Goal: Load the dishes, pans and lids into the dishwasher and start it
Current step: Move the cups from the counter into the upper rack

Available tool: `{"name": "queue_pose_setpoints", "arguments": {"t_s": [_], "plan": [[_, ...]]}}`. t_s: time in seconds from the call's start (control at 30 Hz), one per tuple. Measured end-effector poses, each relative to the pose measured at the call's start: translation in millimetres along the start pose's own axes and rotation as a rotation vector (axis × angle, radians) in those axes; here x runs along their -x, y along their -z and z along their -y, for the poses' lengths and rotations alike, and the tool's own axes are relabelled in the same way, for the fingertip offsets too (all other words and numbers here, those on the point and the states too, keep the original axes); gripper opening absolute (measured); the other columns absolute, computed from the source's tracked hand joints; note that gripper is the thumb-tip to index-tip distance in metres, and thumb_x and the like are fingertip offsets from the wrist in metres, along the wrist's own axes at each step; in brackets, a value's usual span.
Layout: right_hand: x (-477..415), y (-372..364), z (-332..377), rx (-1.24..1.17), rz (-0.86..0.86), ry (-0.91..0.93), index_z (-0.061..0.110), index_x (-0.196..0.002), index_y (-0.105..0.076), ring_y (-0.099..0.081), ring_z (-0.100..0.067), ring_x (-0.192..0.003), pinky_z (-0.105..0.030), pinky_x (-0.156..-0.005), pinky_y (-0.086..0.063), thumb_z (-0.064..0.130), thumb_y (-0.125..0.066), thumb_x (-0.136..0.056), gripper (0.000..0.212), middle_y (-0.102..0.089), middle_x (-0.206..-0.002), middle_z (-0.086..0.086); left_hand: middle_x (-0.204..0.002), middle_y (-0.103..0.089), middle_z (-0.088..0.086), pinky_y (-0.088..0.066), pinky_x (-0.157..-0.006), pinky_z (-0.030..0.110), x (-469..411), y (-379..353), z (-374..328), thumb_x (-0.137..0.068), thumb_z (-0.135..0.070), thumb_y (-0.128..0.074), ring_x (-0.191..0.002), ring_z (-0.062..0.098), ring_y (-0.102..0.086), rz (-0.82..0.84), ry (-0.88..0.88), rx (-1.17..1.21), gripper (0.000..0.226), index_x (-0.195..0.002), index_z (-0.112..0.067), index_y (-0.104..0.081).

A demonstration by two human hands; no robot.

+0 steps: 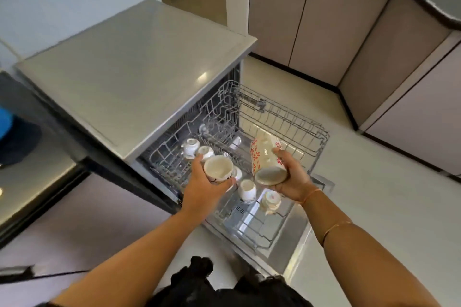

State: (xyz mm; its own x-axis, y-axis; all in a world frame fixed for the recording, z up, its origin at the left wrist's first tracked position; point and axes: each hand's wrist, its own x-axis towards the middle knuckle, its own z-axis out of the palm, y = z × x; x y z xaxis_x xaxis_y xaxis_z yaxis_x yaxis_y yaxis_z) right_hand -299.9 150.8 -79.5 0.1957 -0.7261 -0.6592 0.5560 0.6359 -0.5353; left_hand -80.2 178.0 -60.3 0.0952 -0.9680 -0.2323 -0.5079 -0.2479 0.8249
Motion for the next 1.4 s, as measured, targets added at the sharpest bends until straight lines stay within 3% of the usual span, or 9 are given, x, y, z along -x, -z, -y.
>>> {"name": "queue_pose_setpoints", "arguments": {"t_s": [0.07, 0.13, 0.4, 0.53, 0.6, 0.7, 0.8, 1.0, 1.4], "plan": [[-13, 27, 14, 0.084, -0.092, -0.050, 0.012, -0.117, -0.053, -0.063, -0.029, -0.091, -0.043, -0.070, -0.058, 0.032, -0.059, -0.087, 0.037, -0.066, -0.105, -0.015, -0.115, -0.052, -0.002, -0.050, -0.090, 0.046, -5, -23, -4, -0.060, -0.043, -0.083, -0.104, 0.022, -0.056, -0.009, 0.040, -0.006, 0.089, -0.131, -0.022, -0.033], [-25, 48, 25, 0.194, -0.206, -0.042, 0.013, -0.128, -0.044, -0.062, -0.032, -0.095, -0.045, -0.064, -0.057, 0.034, -0.074, -0.075, 0.064, -0.060, -0.117, -0.016, -0.115, -0.051, -0.003, -0.049, -0.091, 0.045, -9, -37, -6, -0.061, -0.042, -0.082, -0.105, 0.021, -0.056, -0.018, 0.071, -0.016, 0.086, -0.129, -0.023, -0.034], [-65, 99, 54, 0.650, -0.401, 0.020, 0.015, -0.134, -0.034, -0.057, -0.036, -0.102, -0.054, -0.084, -0.052, 0.032, -0.079, -0.072, 0.078, -0.049, -0.126, -0.016, -0.113, -0.054, -0.005, -0.049, -0.090, 0.047, -32, -70, -2, -0.060, -0.044, -0.081, -0.103, 0.019, -0.057, -0.033, 0.150, -0.071, 0.080, -0.124, -0.026, -0.036], [-86, 101, 53, 1.282, -0.324, 0.025, 0.022, -0.138, -0.038, -0.050, -0.035, -0.114, -0.043, -0.096, -0.046, 0.041, -0.080, -0.066, 0.086, -0.042, -0.132, -0.015, -0.109, -0.055, -0.007, -0.052, -0.083, 0.040, -51, -91, 2, -0.062, -0.042, -0.081, -0.096, 0.015, -0.058, -0.014, 0.132, -0.105, 0.070, -0.118, -0.025, -0.043], [-95, 103, 50, 1.616, -0.250, 0.050, 0.025, -0.141, -0.035, -0.046, -0.036, -0.119, -0.044, -0.100, -0.042, 0.044, -0.078, -0.069, 0.085, -0.036, -0.134, -0.014, -0.109, -0.056, -0.007, -0.052, -0.081, 0.037, -57, -102, 5, -0.063, -0.039, -0.081, -0.096, 0.015, -0.058, 0.012, 0.121, -0.139, 0.071, -0.121, -0.023, -0.043], [-108, 104, 49, 1.966, -0.145, 0.082, 0.031, -0.142, -0.033, -0.045, -0.036, -0.120, -0.048, -0.099, -0.044, 0.047, -0.075, -0.070, 0.085, -0.034, -0.136, -0.013, -0.106, -0.055, -0.009, -0.050, -0.079, 0.032, -70, -117, 14, -0.064, -0.034, -0.081, -0.096, 0.014, -0.058, 0.053, 0.131, -0.152, 0.070, -0.121, -0.021, -0.044], [-119, 104, 49, 2.220, -0.001, 0.091, 0.032, -0.141, -0.032, -0.048, -0.034, -0.116, -0.049, -0.096, -0.046, 0.049, -0.074, -0.070, 0.084, -0.038, -0.132, -0.011, -0.104, -0.056, -0.009, -0.052, -0.080, 0.036, -78, -127, 25, -0.062, -0.035, -0.081, -0.094, 0.014, -0.058, 0.039, 0.137, -0.175, 0.069, -0.120, -0.019, -0.047], [-143, 92, 40, 2.330, 0.121, 0.203, 0.023, -0.137, -0.026, -0.055, -0.033, -0.109, -0.048, -0.086, -0.050, 0.049, -0.075, -0.067, 0.090, -0.045, -0.132, -0.007, -0.110, -0.054, -0.002, -0.051, -0.084, 0.044, -98, -135, 56, -0.054, -0.055, -0.073, -0.100, 0.021, -0.056, -0.018, 0.152, -0.246, 0.075, -0.116, -0.020, -0.051], [-177, 60, -3, 2.474, 0.095, 0.187, 0.027, -0.136, -0.038, -0.038, -0.040, -0.125, -0.059, -0.097, -0.032, 0.044, -0.067, -0.078, 0.067, -0.032, -0.138, -0.012, -0.118, -0.054, 0.000, -0.046, -0.094, 0.042, -118, -134, 75, -0.058, -0.047, -0.078, -0.111, 0.021, -0.050, -0.041, 0.163, -0.221, 0.074, -0.123, -0.025, -0.051]]}}
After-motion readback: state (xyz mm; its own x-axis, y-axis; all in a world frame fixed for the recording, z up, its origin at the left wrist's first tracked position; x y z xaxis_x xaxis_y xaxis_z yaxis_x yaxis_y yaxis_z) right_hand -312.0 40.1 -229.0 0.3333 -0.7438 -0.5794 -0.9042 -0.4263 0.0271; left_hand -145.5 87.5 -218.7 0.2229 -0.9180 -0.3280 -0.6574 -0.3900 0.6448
